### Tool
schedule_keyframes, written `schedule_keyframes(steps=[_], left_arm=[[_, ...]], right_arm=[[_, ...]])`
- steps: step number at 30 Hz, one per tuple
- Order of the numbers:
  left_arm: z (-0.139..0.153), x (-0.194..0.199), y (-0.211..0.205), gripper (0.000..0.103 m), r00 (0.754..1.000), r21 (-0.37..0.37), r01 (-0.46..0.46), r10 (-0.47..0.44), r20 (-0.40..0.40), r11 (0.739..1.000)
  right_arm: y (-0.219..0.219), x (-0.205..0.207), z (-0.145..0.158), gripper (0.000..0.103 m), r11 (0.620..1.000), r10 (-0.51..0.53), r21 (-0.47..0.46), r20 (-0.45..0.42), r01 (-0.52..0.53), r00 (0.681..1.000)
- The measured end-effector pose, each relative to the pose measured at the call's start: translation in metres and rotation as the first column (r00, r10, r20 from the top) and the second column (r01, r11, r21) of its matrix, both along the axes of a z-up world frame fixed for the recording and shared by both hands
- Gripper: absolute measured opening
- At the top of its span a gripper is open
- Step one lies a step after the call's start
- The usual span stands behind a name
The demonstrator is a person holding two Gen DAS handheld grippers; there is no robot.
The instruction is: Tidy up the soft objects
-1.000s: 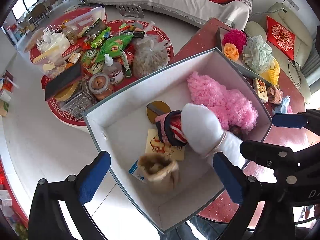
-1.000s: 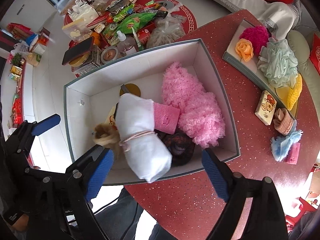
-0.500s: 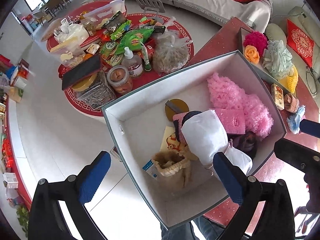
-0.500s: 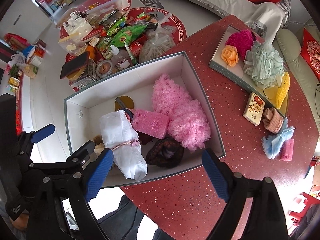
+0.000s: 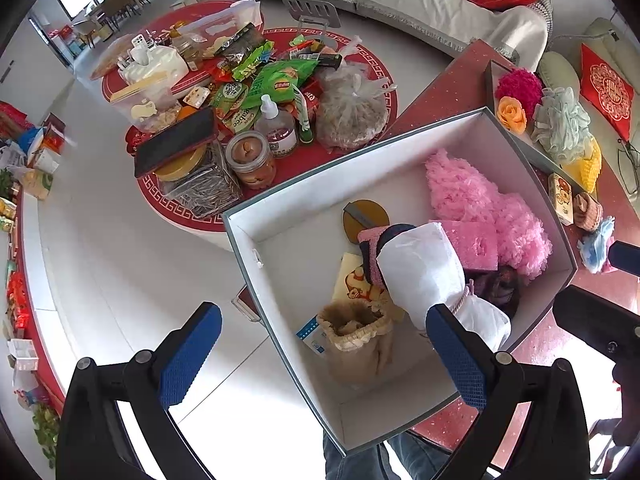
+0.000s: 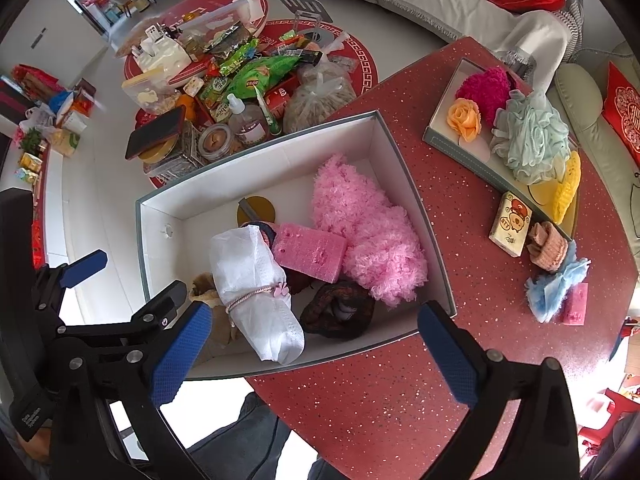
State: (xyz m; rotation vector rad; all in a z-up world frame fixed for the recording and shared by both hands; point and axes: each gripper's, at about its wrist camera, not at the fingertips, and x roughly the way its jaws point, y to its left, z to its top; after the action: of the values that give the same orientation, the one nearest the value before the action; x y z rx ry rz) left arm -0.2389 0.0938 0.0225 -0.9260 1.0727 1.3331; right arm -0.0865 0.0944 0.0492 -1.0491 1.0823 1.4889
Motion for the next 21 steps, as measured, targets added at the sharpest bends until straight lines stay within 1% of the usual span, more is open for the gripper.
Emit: schedule_keyframes(steps=[6, 14, 21], left_arm=[[0.0009, -0.0010, -0.0006, 0.103, 1.000, 0.001, -0.003, 0.003, -0.001, 1.000], [-0.0001, -0.0038, -0.0002, 0.103, 1.000, -0.005, -0.010, 0.010, 0.000, 1.000], [-0.0017, -0.0010, -0.0009, 0.103, 1.000, -0.010, 0.003, -0.003, -0.004, 1.000]], right_arm=[[-0.0012, 0.0012, -0.0020, 0.103, 1.000, -0.014, -0.005, 0.012, 0.014, 1.000], [-0.0013, -0.0005, -0.0028, 0.103, 1.000, -0.013, -0.010, 0.005, 0.013, 1.000], [-0.0016, -0.0021, -0.0047, 0.103, 1.000, -0.015, -0.015, -0.002, 0.015, 1.000]])
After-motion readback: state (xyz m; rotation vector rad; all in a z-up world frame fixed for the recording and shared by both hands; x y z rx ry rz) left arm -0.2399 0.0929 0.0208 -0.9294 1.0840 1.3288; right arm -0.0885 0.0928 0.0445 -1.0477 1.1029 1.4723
